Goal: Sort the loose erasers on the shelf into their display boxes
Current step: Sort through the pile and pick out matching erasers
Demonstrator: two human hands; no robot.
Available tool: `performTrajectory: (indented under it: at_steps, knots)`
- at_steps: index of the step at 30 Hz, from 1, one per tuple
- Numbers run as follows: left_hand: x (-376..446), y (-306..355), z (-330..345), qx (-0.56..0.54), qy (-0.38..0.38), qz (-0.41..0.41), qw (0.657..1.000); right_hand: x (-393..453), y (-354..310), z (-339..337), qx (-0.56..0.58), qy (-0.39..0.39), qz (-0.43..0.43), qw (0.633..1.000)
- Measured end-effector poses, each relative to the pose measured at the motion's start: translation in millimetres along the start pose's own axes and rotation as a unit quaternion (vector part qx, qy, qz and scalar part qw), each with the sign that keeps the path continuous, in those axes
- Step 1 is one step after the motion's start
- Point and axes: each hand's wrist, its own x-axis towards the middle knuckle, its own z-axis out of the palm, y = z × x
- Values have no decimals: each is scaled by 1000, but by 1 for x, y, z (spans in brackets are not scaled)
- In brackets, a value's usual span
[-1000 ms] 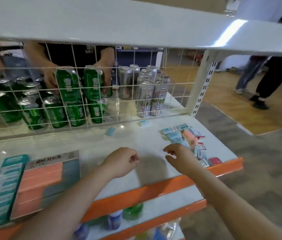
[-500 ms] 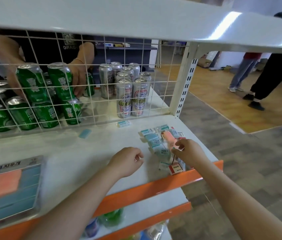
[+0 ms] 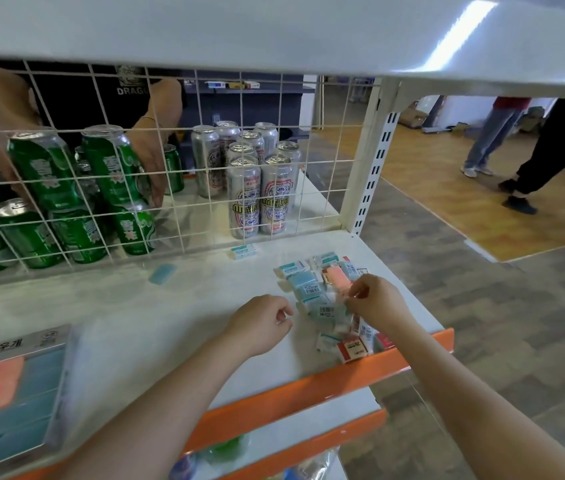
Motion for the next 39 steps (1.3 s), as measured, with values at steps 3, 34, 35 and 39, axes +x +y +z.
performTrajectory:
  at_steps: [3,34,35,39]
  knots:
    - [7,5,0,-7,-5,15,1000,2,1,-9,59,36,8,998]
    - [40,-4,-9,2,73,-25,997,-16,13,-20,152,63,34,986]
    - [38,-7,-10,1,68,-12,998,-15,11,-18,151,60,33,986]
    - [31,-10,-8,70,-5,99,993,-11,5,-11,143,56,26,988]
